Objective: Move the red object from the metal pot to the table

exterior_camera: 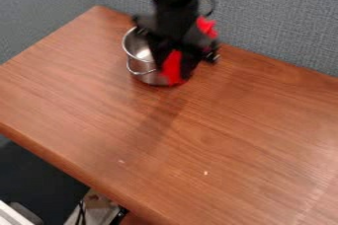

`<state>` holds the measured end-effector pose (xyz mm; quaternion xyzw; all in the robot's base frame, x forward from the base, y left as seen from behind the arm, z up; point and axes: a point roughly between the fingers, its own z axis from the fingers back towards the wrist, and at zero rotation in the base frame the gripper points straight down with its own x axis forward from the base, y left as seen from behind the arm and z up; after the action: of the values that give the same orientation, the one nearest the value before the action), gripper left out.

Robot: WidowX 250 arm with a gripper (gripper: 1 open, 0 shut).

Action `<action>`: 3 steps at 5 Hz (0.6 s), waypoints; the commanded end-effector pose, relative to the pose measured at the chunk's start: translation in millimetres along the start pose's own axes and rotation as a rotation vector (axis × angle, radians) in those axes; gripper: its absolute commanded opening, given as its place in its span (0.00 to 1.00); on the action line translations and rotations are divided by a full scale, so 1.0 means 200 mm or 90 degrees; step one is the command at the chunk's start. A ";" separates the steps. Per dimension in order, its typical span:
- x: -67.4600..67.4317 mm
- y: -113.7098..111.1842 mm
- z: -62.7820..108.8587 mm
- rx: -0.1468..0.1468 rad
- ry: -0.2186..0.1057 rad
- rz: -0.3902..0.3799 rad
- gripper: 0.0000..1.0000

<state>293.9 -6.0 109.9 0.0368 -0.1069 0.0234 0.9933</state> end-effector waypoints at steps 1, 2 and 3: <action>0.12 -0.12 0.07 -0.011 -0.033 -0.004 0.00; 0.13 -0.23 0.04 -0.014 -0.029 0.001 0.00; 0.14 -0.23 0.01 -0.009 -0.025 0.014 0.00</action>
<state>314.7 -49.7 100.6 0.0304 -0.1008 0.0353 0.9938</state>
